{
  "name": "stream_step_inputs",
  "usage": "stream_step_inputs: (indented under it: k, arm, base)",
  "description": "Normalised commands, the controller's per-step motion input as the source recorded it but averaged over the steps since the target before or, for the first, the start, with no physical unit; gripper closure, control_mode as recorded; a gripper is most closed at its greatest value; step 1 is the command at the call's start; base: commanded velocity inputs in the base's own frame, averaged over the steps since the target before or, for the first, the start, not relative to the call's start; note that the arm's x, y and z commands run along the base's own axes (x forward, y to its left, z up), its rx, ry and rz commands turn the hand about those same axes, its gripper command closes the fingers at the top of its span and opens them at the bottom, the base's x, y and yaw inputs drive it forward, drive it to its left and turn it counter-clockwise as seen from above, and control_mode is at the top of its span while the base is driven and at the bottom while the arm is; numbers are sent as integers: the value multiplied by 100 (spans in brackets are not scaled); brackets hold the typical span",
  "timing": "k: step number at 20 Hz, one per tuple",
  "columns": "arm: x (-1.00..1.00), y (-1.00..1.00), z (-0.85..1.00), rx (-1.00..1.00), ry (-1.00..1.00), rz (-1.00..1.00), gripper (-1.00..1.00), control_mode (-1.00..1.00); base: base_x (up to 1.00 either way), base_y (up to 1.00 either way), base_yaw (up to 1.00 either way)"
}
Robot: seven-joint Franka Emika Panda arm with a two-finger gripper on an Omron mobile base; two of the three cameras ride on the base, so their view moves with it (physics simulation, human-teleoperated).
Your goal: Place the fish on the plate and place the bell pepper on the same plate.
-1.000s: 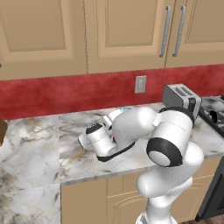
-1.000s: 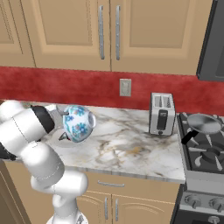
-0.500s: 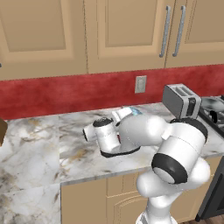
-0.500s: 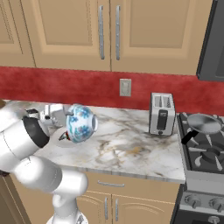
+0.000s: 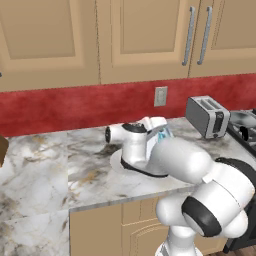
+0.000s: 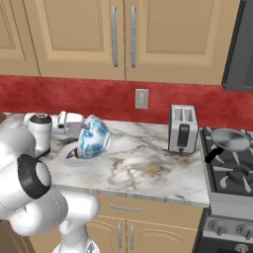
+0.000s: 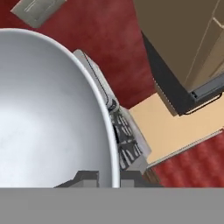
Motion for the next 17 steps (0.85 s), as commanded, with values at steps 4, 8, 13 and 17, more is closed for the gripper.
stream_step_inputs:
  k: [4,8,13,17]
  arm:
    - [-9,-41,12,33,0,3,100,-100]
    - [-9,-44,10,36,0,2,100,-100]
    - [-5,-57,1,32,0,1,100,-100]
    - [0,-52,0,37,-1,0,100,-100]
  base:
    - [0,0,0]
    - [0,0,0]
    - [0,0,0]
    - [0,0,0]
